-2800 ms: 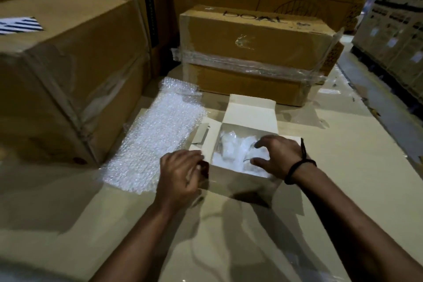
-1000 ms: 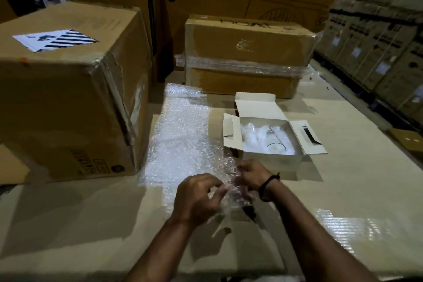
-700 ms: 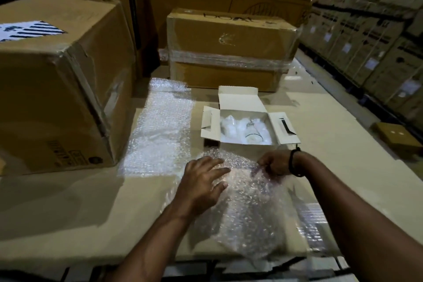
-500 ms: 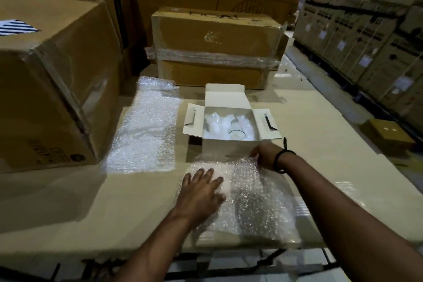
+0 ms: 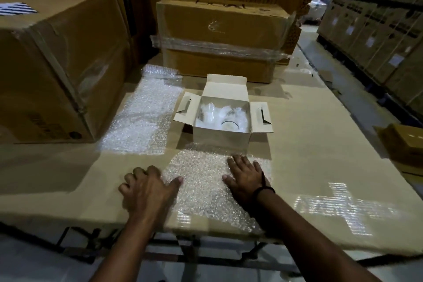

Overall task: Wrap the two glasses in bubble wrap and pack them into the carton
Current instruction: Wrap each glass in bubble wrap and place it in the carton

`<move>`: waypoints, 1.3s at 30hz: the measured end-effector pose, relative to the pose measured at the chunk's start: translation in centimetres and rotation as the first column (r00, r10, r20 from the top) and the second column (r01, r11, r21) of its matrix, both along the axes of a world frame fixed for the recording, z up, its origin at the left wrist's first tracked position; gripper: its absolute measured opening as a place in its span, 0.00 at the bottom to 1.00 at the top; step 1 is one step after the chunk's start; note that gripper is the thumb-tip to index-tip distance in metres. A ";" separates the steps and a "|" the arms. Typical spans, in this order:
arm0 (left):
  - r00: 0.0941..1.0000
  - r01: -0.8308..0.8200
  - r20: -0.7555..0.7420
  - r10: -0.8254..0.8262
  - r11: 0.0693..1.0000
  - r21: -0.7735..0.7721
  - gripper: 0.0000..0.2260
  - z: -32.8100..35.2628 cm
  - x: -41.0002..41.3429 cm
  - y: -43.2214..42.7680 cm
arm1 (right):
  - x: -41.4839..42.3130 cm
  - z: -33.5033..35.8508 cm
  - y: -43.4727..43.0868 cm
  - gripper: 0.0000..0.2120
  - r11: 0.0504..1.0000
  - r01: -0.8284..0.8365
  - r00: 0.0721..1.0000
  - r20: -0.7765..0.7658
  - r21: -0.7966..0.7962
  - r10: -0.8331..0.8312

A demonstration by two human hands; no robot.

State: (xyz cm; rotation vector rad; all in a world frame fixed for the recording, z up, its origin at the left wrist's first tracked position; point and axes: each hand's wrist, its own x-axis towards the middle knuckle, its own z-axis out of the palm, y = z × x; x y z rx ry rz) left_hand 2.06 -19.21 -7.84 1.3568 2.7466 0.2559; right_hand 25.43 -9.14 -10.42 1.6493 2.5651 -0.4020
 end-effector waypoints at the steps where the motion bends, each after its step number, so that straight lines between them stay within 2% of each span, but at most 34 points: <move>1: 1.000 -0.002 0.002 0.002 0.999 -0.044 0.30 0.1 0.1 -0.1 | -0.1 0.1 0.1 0.31 1.000 0.000 1.000 -0.013 0.000 0.000; 3: 0.999 0.033 0.026 -0.031 0.998 -0.051 0.22 0.2 0.5 0.1 | -0.5 0.7 0.4 0.28 0.999 0.006 0.999 -0.053 0.039 -0.004; 4: 0.995 0.059 0.081 -0.061 0.998 0.016 0.15 0.2 0.6 0.3 | -0.7 1.2 0.7 0.25 0.996 0.014 0.996 -0.087 0.085 -0.007; 6: 0.958 0.099 0.234 -0.164 0.959 0.267 0.04 0.0 1.1 0.7 | -1.2 2.5 1.3 0.17 0.976 0.073 0.970 -0.243 0.206 -0.022; 7: 0.928 0.117 0.286 -0.240 0.915 0.387 0.06 0.0 1.3 0.8 | -1.5 3.2 1.6 0.13 0.967 0.138 0.926 -0.375 0.213 -0.049; 9: 0.893 0.225 0.211 -0.397 0.802 0.554 0.11 -0.2 1.5 1.1 | -2.2 4.9 2.0 0.10 0.967 0.245 0.787 -0.598 0.074 -0.154; 12: 0.811 0.474 -0.062 -0.581 0.591 0.653 0.12 0.4 2.8 1.2 | -3.9 7.1 2.5 0.23 0.937 0.260 0.634 -0.690 -0.235 -0.349; 13: 0.757 0.540 -0.123 -0.641 0.509 0.671 0.10 0.3 3.5 1.3 | -4.4 7.6 2.6 0.27 0.910 0.243 0.601 -0.685 -0.335 -0.412; 14: 0.705 0.580 -0.150 -0.694 0.441 0.685 0.07 0.4 4.1 1.2 | -4.9 8.0 2.6 0.28 0.890 0.229 0.605 -0.659 -0.393 -0.447; 15: 0.663 0.590 -0.133 -0.737 0.405 0.698 0.06 0.2 4.7 1.1 | -5.1 8.2 2.6 0.26 0.894 0.226 0.640 -0.633 -0.386 -0.435; 16: 0.646 0.553 -0.060 -0.761 0.412 0.724 0.10 0.1 5.1 1.0 | -5.1 8.3 2.7 0.23 0.903 0.237 0.675 -0.607 -0.359 -0.419; 17: 0.632 0.469 0.051 -0.773 0.434 0.769 0.16 0.3 5.5 0.8 | -5.0 8.3 2.7 0.21 0.899 0.246 0.672 -0.605 -0.361 -0.427; 18: 0.606 0.348 0.169 -0.777 0.450 0.823 0.20 0.6 5.9 0.7 | -4.5 8.2 2.9 0.20 0.884 0.244 0.631 -0.626 -0.400 -0.458; 20: 0.438 0.038 0.431 -0.789 0.495 0.868 0.29 1.0 5.7 0.9 | -2.9 8.0 3.3 0.20 0.848 0.206 0.499 -0.693 -0.489 -0.521; 21: 0.336 -0.068 0.548 -0.766 0.560 0.825 0.34 0.8 5.4 1.4 | -1.8 7.9 3.5 0.19 0.838 0.209 0.444 -0.715 -0.504 -0.540; 22: 0.230 -0.120 0.648 -0.726 0.640 0.759 0.37 0.5 5.1 1.9 | -0.7 7.8 3.6 0.18 0.830 0.221 0.390 -0.734 -0.512 -0.556; 23: 0.206 -0.065 0.710 -0.674 0.714 0.697 0.36 0.5 5.0 2.4 | 0.5 7.7 3.6 0.16 0.822 0.238 0.351 -0.744 -0.517 -0.569; 24: 0.319 0.071 0.703 -0.636 0.755 0.652 0.31 0.3 5.0 3.0 | 1.6 7.6 3.5 0.16 0.809 0.262 0.324 -0.742 -0.526 -0.587; 25: 0.480 0.258 0.618 -0.623 0.773 0.579 0.26 0.0 5.1 3.4 | 2.6 7.4 3.3 0.16 0.798 0.301 0.331 -0.728 -0.521 -0.600; 26: 0.601 0.432 0.501 -0.623 0.780 0.453 0.23 -0.4 5.4 3.8 | 3.5 6.9 3.1 0.17 0.791 0.345 0.360 -0.707 -0.506 -0.609; 27: 0.652 0.540 0.419 -0.632 0.775 0.328 0.24 -0.7 5.9 4.1 | 4.3 6.6 2.8 0.18 0.788 0.393 0.415 -0.673 -0.474 -0.612; 30: 0.722 0.640 0.257 -0.642 0.761 0.103 0.27 -0.4 7.9 4.7 | 5.6 5.2 2.3 0.24 0.787 0.531 0.570 -0.555 -0.313 -0.606; 33: 0.751 0.635 0.164 -0.640 0.767 0.088 0.27 0.1 8.7 4.8 | 6.0 4.3 1.5 0.31 0.811 0.552 0.707 -0.407 -0.194 -0.579; 35: 0.785 0.592 0.141 -0.603 0.798 0.113 0.26 0.3 8.3 5.1 | 6.2 3.9 1.2 0.35 0.840 0.541 0.801 -0.273 -0.051 -0.532; 37: 0.812 0.567 0.091 -0.576 0.817 0.104 0.26 0.6 8.0 5.3 | 6.2 3.9 1.0 0.35 0.868 0.483 0.873 -0.138 0.113 -0.468; 39: 0.813 0.580 0.056 -0.580 0.814 0.024 0.31 0.9 7.6 5.3 | 5.7 3.8 0.7 0.30 0.900 0.405 0.914 -0.049 0.158 -0.403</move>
